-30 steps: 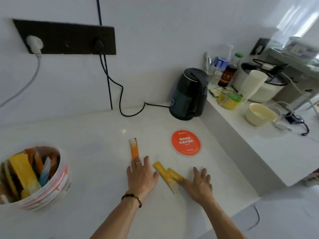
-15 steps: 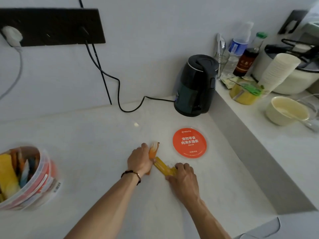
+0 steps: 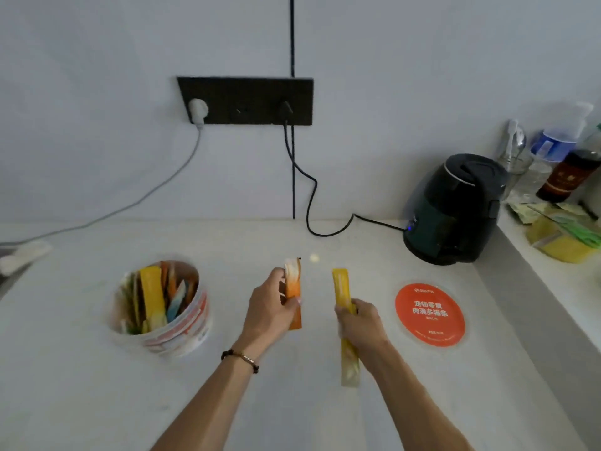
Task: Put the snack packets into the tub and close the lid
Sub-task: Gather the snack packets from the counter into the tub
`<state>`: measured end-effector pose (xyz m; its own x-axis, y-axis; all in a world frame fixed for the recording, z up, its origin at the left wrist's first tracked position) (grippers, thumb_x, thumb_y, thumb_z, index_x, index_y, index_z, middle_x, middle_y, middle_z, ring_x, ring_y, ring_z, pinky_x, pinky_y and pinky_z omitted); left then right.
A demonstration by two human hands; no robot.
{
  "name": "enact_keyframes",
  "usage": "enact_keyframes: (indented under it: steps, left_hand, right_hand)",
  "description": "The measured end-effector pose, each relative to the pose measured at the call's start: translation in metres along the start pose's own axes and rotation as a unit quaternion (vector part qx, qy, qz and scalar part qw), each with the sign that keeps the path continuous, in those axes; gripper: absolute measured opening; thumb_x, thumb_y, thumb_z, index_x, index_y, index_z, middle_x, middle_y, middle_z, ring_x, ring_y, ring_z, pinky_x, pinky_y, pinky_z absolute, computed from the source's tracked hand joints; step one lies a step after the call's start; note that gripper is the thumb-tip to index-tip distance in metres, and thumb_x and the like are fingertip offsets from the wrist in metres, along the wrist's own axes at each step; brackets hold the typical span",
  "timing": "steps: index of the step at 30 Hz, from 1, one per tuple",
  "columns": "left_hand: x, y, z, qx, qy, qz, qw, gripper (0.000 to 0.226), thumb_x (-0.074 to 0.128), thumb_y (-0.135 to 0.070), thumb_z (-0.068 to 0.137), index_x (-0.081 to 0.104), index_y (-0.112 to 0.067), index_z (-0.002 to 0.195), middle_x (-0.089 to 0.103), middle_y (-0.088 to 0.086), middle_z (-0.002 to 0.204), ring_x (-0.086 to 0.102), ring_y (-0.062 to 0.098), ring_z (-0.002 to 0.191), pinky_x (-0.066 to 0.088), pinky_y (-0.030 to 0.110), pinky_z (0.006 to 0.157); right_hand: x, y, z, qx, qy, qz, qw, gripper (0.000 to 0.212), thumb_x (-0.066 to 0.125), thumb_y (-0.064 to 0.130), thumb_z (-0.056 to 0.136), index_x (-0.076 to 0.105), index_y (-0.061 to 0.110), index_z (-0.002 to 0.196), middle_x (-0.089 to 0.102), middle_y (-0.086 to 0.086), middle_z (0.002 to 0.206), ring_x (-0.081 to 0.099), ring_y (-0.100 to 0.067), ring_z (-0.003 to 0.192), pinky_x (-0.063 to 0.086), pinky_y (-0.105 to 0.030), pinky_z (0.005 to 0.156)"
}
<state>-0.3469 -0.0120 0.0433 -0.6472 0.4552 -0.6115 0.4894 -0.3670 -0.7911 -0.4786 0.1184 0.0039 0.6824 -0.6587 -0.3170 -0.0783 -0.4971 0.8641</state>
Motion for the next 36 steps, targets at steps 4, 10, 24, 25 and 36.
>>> enact_keyframes:
  steps: [4,10,24,25,36]
  left_hand:
    - [-0.094,0.015,-0.018,0.005,-0.168,-0.050,0.984,0.094,0.070,-0.009,0.081,0.006,-0.031,0.146,0.061,0.013,0.103,0.061,0.027,0.081,0.052,0.036,0.069]
    - [-0.199,0.064,-0.032,-0.015,-0.302,-0.010,0.953,0.058,0.053,-0.016,0.092,0.024,-0.023,0.143,0.063,0.006,0.090,0.062,0.032,0.081,0.047,0.036,0.067]
    - [-0.181,0.131,-0.004,-0.036,-0.177,0.066,0.981,0.043,0.028,-0.033,0.099,0.047,-0.018,0.135,0.050,0.007,0.139,0.034,0.025,0.137,0.039,0.041,0.107]
    - [-0.177,0.128,0.000,-0.029,-0.151,0.076,0.985,0.051,0.024,-0.037,0.097,0.041,-0.018,0.140,0.042,0.005,0.148,0.027,0.023,0.141,0.033,0.038,0.113]
    - [-0.133,0.078,0.023,0.062,-0.085,0.232,0.967,0.049,0.031,-0.026,0.091,0.046,-0.009,0.135,0.046,0.011,0.144,0.035,0.029,0.139,0.028,0.048,0.114]
  right_hand:
    - [0.074,0.082,-0.012,-0.042,0.058,0.214,0.974,0.021,0.053,0.012,0.094,0.051,0.010,0.073,0.044,-0.001,0.059,0.041,-0.011,0.049,0.038,-0.025,0.050]
    - [0.173,0.163,-0.036,-0.094,0.090,0.306,0.943,0.020,0.053,0.015,0.095,0.050,0.012,0.075,0.042,0.000,0.062,0.042,-0.008,0.048,0.042,-0.021,0.049]
    - [0.208,0.142,-0.040,-0.304,-0.021,-0.222,0.926,0.021,0.070,0.036,0.079,0.069,0.018,0.090,0.055,0.003,0.118,0.039,-0.020,0.119,0.035,-0.039,0.096]
    - [0.206,0.140,-0.036,-0.295,-0.008,-0.270,0.916,0.022,0.066,0.036,0.081,0.070,0.020,0.095,0.051,0.000,0.127,0.035,-0.023,0.124,0.034,-0.042,0.098]
    - [0.150,0.122,-0.024,-0.222,0.052,-0.306,0.924,0.044,0.064,0.046,0.079,0.054,0.027,0.118,0.048,0.000,0.124,0.041,-0.024,0.123,0.038,-0.035,0.097]
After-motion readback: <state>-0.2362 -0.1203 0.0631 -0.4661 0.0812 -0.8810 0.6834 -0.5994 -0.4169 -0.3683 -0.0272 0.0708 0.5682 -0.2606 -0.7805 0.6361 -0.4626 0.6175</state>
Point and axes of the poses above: each hand's wrist, its own z-axis towards the middle knuckle, its own x-axis out of the palm, y = z × x, the point moved 6 cm from there along z, towards the middle knuckle
